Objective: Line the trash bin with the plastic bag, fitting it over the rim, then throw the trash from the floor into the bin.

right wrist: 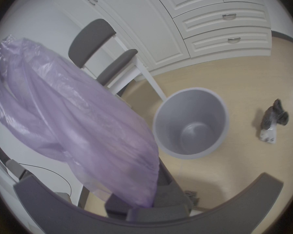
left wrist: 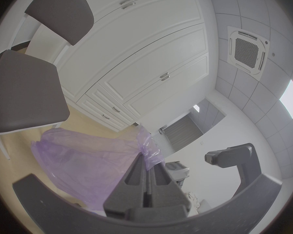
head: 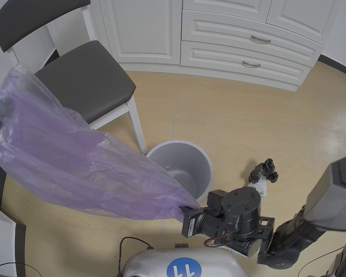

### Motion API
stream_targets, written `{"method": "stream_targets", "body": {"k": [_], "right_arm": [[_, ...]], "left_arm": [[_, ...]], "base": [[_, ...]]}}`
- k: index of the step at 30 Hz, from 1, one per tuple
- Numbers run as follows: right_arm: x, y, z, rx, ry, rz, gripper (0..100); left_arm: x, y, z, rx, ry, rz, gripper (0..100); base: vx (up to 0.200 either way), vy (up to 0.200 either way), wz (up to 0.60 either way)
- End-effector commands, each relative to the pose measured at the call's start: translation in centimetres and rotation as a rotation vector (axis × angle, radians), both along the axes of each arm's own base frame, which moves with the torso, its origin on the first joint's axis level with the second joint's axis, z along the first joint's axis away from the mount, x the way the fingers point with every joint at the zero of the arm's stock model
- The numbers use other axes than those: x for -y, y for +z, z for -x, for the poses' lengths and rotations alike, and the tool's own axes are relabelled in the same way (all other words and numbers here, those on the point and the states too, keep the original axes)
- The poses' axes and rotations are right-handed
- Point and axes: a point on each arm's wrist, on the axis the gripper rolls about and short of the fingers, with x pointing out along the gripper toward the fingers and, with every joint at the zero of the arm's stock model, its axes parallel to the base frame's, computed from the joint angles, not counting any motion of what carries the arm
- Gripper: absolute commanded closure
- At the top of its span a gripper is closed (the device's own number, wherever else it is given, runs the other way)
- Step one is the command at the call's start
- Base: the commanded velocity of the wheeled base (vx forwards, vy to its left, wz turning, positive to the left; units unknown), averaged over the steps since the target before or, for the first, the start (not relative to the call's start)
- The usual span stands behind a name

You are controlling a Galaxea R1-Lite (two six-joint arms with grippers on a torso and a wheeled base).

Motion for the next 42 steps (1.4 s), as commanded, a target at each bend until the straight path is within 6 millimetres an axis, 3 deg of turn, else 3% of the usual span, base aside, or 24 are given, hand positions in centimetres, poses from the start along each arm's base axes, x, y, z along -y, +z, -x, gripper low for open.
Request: {"method": "stream_targets", "body": {"k": [1, 10, 18, 24, 27, 32, 35, 38, 42], "right_arm": [[5.0, 7.6, -0.4, 0.069, -0.093, -0.006, 100], [9.2, 12.8, 0.4, 0.14, -0.155, -0.047, 100], [10.1, 14.3, 1.3, 0.174, -0.161, -0.067, 100], [10.3, 14.4, 1.5, 0.194, -0.165, -0.048, 100], [9.9, 14.0, 3.5, 0.24, -0.126, 0.027, 100], [10.4, 13.4, 4.6, 0.289, -0.167, 0.133, 100], [10.8, 12.8, 5.0, 0.297, -0.161, 0.185, 100], [12.0, 10.6, 6.0, 0.346, -0.139, 0.407, 100], [13.3, 9.7, 7.0, 0.39, -0.127, 0.526, 100]], "left_arm": [[1.1, -2.1, -2.0, -0.063, 0.008, -0.086, 100], [2.0, -4.4, -3.5, -0.094, 0.007, -0.188, 100], [2.9, -5.7, -5.1, -0.163, -0.002, -0.23, 100], [3.5, -6.9, -6.1, -0.217, -0.014, -0.264, 100], [4.9, -9.2, -8.3, -0.293, -0.029, -0.35, 100], [5.8, -10.9, -10.3, -0.311, -0.005, -0.414, 100], [5.7, -11.1, -10.4, -0.279, 0.07, -0.459, 100], [4.9, -12.1, -10.6, -0.169, 0.273, -0.645, 100], [4.1, -12.4, -10.3, -0.109, 0.427, -0.765, 100]], "base": [[0.0, 0.0, 0.0], [0.0, 0.0, 0.0], [0.0, 0.0, 0.0], [0.0, 0.0, 0.0], [0.0, 0.0, 0.0], [0.0, 0.0, 0.0], [0.0, 0.0, 0.0], [0.0, 0.0, 0.0], [0.0, 0.0, 0.0]]}}
